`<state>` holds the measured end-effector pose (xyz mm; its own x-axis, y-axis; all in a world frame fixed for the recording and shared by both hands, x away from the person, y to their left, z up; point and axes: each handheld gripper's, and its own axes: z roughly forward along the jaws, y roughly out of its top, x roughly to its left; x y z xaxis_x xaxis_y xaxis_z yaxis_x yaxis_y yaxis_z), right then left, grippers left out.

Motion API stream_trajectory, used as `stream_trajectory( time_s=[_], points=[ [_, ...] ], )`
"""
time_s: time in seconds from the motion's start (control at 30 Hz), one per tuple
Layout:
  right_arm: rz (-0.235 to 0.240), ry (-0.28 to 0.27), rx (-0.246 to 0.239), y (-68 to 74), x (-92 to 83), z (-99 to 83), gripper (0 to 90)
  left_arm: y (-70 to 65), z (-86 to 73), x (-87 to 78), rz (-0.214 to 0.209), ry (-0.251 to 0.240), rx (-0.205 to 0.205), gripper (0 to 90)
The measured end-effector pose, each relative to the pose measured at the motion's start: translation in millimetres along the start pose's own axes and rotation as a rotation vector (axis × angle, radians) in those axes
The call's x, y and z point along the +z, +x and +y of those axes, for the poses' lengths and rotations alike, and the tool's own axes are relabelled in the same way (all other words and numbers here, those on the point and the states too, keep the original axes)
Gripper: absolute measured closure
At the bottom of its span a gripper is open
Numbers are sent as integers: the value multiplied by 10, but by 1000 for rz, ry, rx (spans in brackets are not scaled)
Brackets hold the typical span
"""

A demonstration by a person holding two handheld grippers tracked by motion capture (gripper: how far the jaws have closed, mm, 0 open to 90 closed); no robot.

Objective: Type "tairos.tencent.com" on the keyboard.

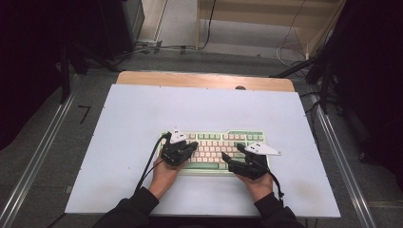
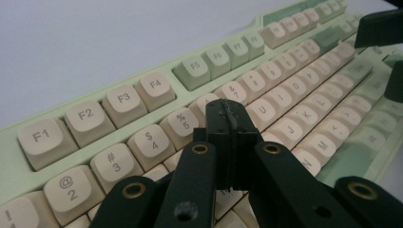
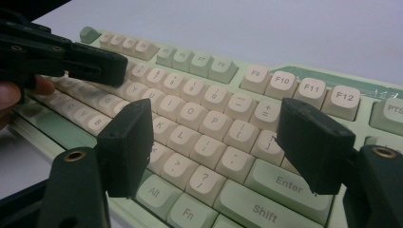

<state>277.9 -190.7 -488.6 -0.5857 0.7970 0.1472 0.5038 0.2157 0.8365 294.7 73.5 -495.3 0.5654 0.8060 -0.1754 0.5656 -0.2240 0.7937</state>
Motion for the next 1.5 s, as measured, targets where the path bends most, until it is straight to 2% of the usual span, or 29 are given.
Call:
stream_trajectory(
  time_s=[0.13, 0.23, 0.3, 0.43, 0.57, 0.83, 1.1, 1.3, 1.5],
  points=[
    [0, 2, -3, 6, 9, -3, 265, -25, 19, 7, 2, 28, 20, 900],
    [0, 2, -3, 11, 8, -3, 266, -26, 30, -20, -16, 3, 6, 900],
    [0, 1, -2, 8, 6, -3, 265, -21, 46, -60, -22, -30, -3, 822],
    [-1, 0, -1, -1, 7, -2, 266, -5, 70, -116, -25, -76, -35, 586],
    [0, 0, -1, 3, 6, -2, 266, -4, 87, -162, -24, -103, -34, 474],
    [-2, 1, -2, -1, 5, -2, 265, 20, 117, -231, -23, -122, -49, 436],
    [-2, 0, -1, -3, 1, -2, 265, 74, 159, -284, 37, -125, -55, 281],
    [-3, 3, 0, -2, 6, -5, 265, 100, 155, -282, 55, -121, -53, 281],
    [-3, 4, 0, -1, 8, -6, 265, 94, 151, -273, 53, -113, -47, 282]
  ],
)
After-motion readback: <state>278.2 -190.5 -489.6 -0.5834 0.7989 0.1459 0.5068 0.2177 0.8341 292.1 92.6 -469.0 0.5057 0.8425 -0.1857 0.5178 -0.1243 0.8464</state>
